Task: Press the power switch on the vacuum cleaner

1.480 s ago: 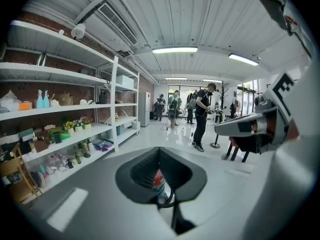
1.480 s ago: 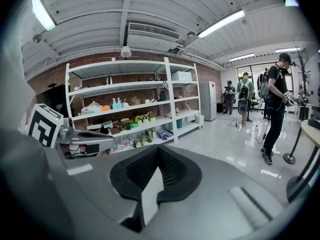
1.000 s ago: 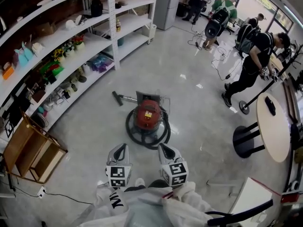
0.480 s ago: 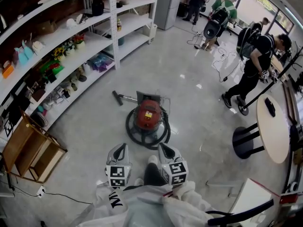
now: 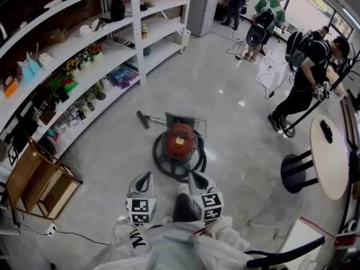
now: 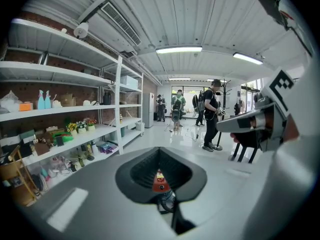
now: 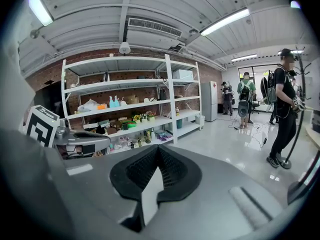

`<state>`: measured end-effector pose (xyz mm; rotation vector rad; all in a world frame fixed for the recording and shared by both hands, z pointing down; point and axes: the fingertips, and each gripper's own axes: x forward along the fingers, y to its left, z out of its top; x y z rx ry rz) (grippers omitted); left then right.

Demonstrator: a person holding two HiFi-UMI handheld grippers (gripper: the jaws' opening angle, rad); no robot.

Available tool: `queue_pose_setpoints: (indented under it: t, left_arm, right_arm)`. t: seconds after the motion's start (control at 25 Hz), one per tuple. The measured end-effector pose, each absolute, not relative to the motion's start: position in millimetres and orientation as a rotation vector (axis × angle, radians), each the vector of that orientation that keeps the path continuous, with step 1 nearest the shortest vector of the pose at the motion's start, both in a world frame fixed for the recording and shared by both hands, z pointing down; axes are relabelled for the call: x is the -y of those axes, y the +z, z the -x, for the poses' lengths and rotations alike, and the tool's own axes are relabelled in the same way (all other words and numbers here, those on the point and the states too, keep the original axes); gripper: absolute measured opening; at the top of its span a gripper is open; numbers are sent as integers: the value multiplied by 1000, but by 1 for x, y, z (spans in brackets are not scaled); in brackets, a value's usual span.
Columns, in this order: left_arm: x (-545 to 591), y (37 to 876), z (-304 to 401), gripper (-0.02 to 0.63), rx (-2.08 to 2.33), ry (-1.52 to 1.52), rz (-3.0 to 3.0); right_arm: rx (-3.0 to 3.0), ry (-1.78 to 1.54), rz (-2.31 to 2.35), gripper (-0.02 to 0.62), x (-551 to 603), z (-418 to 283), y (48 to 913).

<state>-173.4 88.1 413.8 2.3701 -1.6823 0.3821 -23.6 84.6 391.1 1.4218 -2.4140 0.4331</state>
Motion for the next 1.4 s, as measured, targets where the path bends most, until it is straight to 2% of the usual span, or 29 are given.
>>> queue_pose_setpoints:
  t: [1.4]
  left_arm:
    - [88, 412, 114, 0, 1720, 535, -2327]
  right_arm:
    - [2449, 560, -1365, 0, 105, -42, 405]
